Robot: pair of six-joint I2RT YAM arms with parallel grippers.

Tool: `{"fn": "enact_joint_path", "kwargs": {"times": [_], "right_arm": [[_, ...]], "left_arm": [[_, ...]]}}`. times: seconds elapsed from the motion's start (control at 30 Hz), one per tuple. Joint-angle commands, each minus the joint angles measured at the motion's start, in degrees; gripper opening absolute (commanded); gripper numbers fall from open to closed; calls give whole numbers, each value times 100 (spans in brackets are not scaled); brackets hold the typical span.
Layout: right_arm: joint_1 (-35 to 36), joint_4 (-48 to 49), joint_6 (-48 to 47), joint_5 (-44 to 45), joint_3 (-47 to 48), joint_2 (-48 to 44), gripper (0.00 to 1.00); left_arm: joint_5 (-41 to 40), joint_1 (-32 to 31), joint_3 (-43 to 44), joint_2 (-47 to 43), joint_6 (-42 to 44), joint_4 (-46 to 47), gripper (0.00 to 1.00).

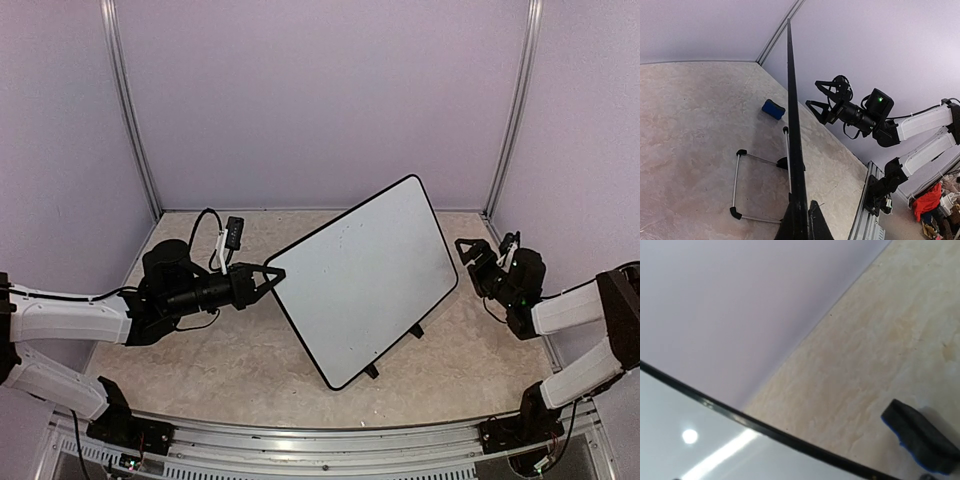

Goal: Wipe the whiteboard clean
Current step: Place the whiteboard eraser at the corner of the board, then place the whiteboard at the center of the board.

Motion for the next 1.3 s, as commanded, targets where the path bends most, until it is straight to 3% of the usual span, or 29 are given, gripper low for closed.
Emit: {"fn": "enact_joint_path", "kwargs": {"times": [0.0, 0.17, 0.3, 0.57, 0.77, 1.27], "right_arm": [[33, -472, -171, 82, 18, -307, 99], [232, -1538, -692, 404, 185, -829, 100], [457, -2380, -1135, 814, 82, -1363, 99], [562, -2786, -1299, 987, -487, -2242, 99], [880, -3057, -1537, 1157, -469, -2424, 99], [1265, -3293, -1686, 1559, -392, -2482, 100]], "left_arm": [[-63, -7, -46, -13, 542, 153, 0], [-124, -3, -53, -91, 551, 113, 0], [-128, -5, -54, -131, 547, 123, 6], [-71, -5, -60, -75, 525, 200, 9], [-49, -14, -57, -225, 501, 187, 0], [-392, -160, -42, -901, 410, -184, 0]]}}
